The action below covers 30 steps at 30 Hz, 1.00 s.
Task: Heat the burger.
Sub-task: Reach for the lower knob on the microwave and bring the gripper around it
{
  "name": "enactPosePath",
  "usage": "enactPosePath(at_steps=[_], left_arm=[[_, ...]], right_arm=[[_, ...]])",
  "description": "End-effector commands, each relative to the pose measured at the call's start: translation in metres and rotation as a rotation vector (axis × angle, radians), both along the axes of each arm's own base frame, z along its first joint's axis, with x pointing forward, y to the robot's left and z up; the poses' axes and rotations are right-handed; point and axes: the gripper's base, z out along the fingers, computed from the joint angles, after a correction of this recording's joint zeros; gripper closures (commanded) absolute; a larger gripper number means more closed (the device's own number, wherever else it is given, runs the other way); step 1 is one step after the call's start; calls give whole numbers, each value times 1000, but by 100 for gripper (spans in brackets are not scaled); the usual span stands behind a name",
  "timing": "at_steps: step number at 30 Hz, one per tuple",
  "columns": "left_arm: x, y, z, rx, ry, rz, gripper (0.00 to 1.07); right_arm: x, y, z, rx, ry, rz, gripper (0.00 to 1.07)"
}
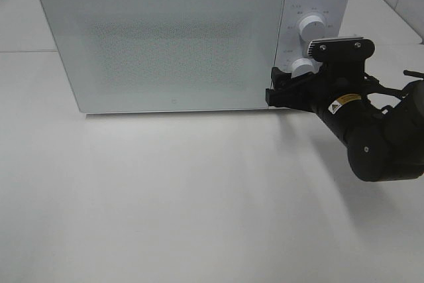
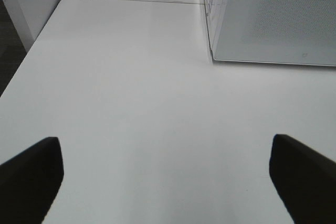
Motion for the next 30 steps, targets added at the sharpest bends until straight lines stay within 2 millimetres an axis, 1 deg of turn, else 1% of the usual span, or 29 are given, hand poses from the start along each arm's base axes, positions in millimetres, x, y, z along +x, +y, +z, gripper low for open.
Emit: enactPosePath(at_steps=[1,4,12,17,24,28,30], left_arm=[[-2,0,0,-8,-22,-3,6],[-2,0,0,-8,-22,-3,6],[-2,0,0,-8,-22,-3,6],[-2,0,0,-8,-22,-3,6],[-2,0,0,-8,-22,-3,6],[-2,0,0,-8,-22,-3,6],[-2,0,0,-8,-22,-3,6]], right_arm=[[5,2,14,2,-139,6,30],[5,2,14,-8,-140,7,33],[5,2,13,-12,-138,0,33],[13,0,15,13,-125,-66,33],[13,0,15,14,-124,-64,34],[13,0,15,14,-124,-66,37],[13,0,16,14,-125,-66,47]])
